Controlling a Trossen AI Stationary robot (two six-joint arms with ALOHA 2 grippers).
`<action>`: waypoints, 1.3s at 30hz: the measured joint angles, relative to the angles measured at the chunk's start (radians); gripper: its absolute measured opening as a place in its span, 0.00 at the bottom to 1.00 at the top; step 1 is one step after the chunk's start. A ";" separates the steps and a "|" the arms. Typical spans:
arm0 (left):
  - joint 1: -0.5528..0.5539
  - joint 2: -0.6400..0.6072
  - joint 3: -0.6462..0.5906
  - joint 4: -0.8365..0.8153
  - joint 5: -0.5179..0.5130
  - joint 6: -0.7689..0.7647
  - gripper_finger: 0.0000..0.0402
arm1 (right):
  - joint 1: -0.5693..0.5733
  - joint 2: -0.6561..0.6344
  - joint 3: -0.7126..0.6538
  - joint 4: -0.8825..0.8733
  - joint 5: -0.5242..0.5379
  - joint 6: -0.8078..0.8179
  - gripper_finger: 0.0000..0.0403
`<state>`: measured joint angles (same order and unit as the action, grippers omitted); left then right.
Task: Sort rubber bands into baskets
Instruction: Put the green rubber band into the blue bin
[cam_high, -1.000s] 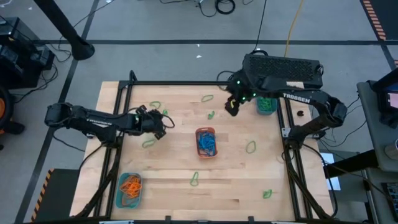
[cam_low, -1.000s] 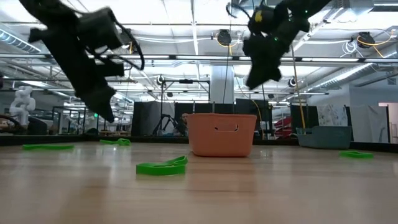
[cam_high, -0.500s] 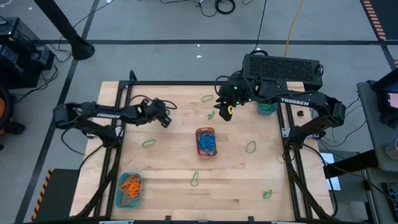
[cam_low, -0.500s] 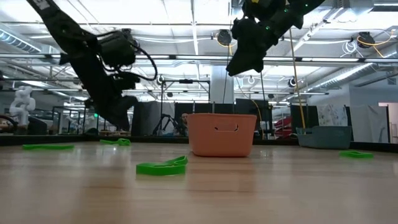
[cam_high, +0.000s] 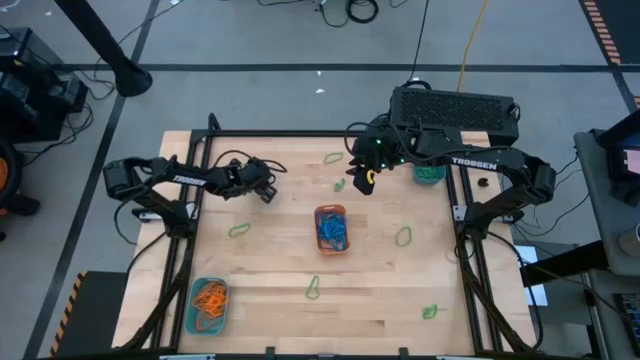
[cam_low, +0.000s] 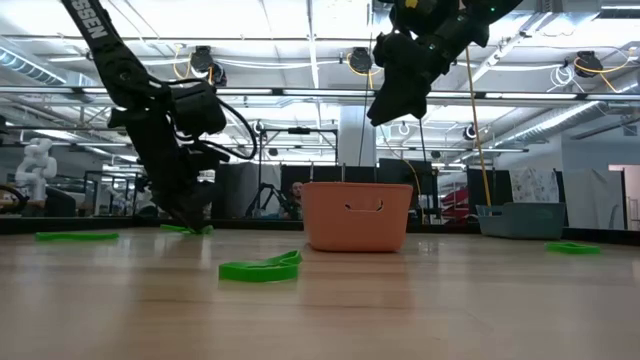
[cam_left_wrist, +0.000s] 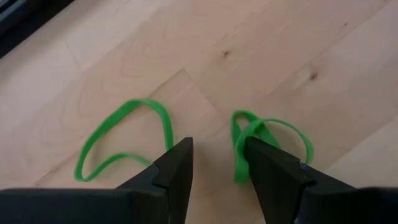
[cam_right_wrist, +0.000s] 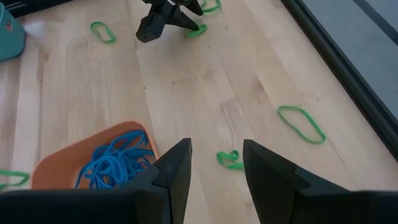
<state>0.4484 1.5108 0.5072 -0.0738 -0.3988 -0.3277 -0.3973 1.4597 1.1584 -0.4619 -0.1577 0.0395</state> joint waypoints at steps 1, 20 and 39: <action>0.000 0.001 0.000 0.000 0.000 0.001 0.39 | 0.000 0.000 0.000 0.000 0.000 0.000 0.34; -0.061 -0.122 0.000 0.022 0.187 0.101 0.01 | 0.006 0.004 0.000 0.002 0.000 0.001 0.34; -0.367 -0.452 0.004 0.143 0.360 0.187 0.01 | 0.289 0.272 0.000 0.564 -0.024 -0.133 0.40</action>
<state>0.0814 1.0592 0.5110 0.0696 -0.0388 -0.1404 -0.1087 1.7314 1.1587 0.1024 -0.1818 -0.0937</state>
